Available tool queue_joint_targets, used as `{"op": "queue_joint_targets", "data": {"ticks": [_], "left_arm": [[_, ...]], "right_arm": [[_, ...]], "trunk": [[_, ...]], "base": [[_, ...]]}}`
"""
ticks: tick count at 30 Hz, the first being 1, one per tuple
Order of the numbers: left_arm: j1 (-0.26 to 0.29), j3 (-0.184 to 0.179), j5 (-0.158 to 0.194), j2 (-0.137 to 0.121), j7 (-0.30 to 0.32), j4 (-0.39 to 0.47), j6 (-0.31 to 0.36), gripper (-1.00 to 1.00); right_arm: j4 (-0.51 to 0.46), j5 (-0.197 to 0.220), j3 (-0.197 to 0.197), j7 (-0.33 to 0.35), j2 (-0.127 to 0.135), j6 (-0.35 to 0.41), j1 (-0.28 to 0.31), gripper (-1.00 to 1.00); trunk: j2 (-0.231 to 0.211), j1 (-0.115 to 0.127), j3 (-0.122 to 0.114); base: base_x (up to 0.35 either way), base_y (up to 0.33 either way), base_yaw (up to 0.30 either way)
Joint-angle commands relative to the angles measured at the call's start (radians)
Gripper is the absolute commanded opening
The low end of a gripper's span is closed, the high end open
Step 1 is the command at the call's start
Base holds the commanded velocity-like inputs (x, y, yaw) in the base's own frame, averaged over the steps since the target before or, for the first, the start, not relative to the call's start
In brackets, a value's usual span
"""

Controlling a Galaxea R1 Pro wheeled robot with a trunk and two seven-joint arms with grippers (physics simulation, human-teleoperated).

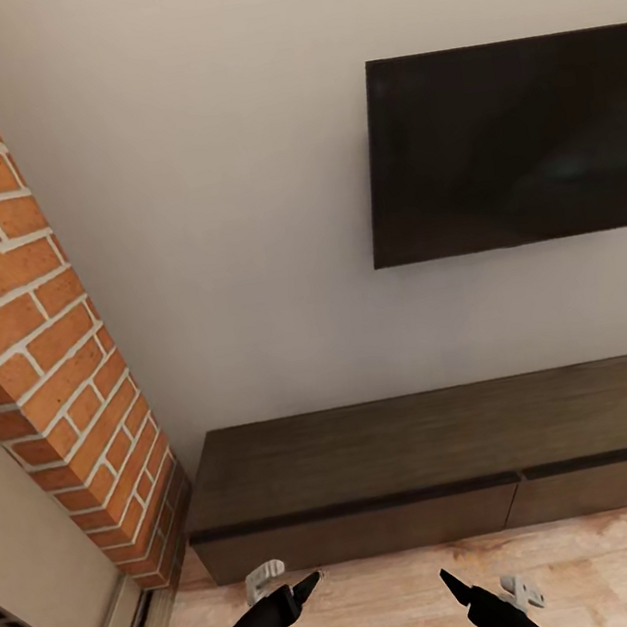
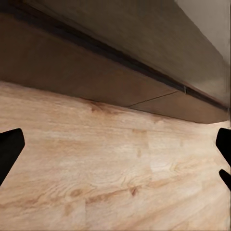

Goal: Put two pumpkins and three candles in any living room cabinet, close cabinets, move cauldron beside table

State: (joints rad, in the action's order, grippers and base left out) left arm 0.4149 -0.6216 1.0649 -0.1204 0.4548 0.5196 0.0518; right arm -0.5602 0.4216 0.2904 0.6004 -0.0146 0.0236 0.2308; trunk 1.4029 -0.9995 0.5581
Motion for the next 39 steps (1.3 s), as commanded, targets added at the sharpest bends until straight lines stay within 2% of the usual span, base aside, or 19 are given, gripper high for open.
{"op": "queue_joint_targets", "data": {"ticks": [1, 5, 9, 11, 14, 17, 20, 26, 33, 36, 39], "left_arm": [[0.001, -0.004, 0.022, -0.016, 0.031, 0.001, 0.016, 1.0], [0.001, -0.004, 0.076, -0.057, 0.122, 0.001, 0.072, 1.0], [0.001, -0.004, 0.107, -0.077, 0.153, 0.0, 0.094, 1.0], [0.002, -0.004, 0.116, -0.082, 0.16, 0.002, 0.11, 1.0], [0.01, -0.003, 0.147, -0.086, 0.164, 0.001, 0.16, 1.0], [0.014, -0.003, 0.168, -0.087, 0.164, -0.014, 0.175, 1.0], [0.015, -0.003, 0.174, -0.088, 0.166, -0.03, 0.182, 1.0], [0.016, -0.003, 0.177, -0.09, 0.166, -0.04, 0.182, 1.0], [0.012, -0.006, 0.175, -0.092, 0.173, -0.027, 0.166, 1.0], [0.009, -0.007, 0.171, -0.099, 0.181, 0.027, 0.142, 1.0], [-0.003, -0.009, 0.167, -0.142, 0.176, 0.16, 0.112, 1.0]], "right_arm": [[0.001, 0.004, 0.006, 0.007, -0.001, 0.002, 0.001, 1.0], [0.002, 0.004, 0.007, 0.008, 0.0, 0.003, 0.001, 1.0], [0.008, 0.016, 0.02, 0.008, 0.0, 0.003, 0.002, 1.0], [0.022, 0.054, 0.053, 0.012, 0.002, 0.006, 0.005, 1.0], [0.047, 0.13, 0.088, 0.042, 0.017, 0.069, 0.011, 1.0], [0.058, 0.202, 0.099, 0.058, 0.025, 0.123, 0.014, 1.0], [0.062, 0.236, 0.101, 0.062, 0.027, 0.138, 0.014, 1.0], [0.064, 0.247, 0.097, 0.059, 0.023, 0.14, 0.015, 1.0], [0.074, 0.252, 0.094, 0.051, 0.021, 0.109, 0.016, 1.0], [0.078, 0.255, 0.094, 0.05, 0.019, 0.106, 0.017, 1.0], [0.08, 0.257, 0.094, 0.05, 0.018, 0.104, 0.017, 1.0]], "trunk": [[0.008, -0.004, 0.004], [0.036, -0.019, 0.017], [0.064, -0.035, 0.029], [0.078, -0.042, 0.036], [0.099, -0.054, 0.045], [0.12, -0.065, 0.054], [0.141, -0.077, 0.064], [0.183, -0.1, 0.083], [0.232, -0.127, 0.104], [0.253, -0.138, 0.114], [0.274, -0.15, 0.123]], "base": [[0.0, 0.0, 0.0], [0.0, 0.0, 0.0], [0.0, 0.0, 0.0], [0.0, 0.0, 0.0], [0.0, 0.0, 0.0], [0.0, 0.0, 0.0], [0.0, 0.0, 0.0], [0.0, 0.0, 0.0], [0.0, 0.0, 0.0], [0.0, 0.0, 0.0], [0.0, 0.0, 0.0]]}}
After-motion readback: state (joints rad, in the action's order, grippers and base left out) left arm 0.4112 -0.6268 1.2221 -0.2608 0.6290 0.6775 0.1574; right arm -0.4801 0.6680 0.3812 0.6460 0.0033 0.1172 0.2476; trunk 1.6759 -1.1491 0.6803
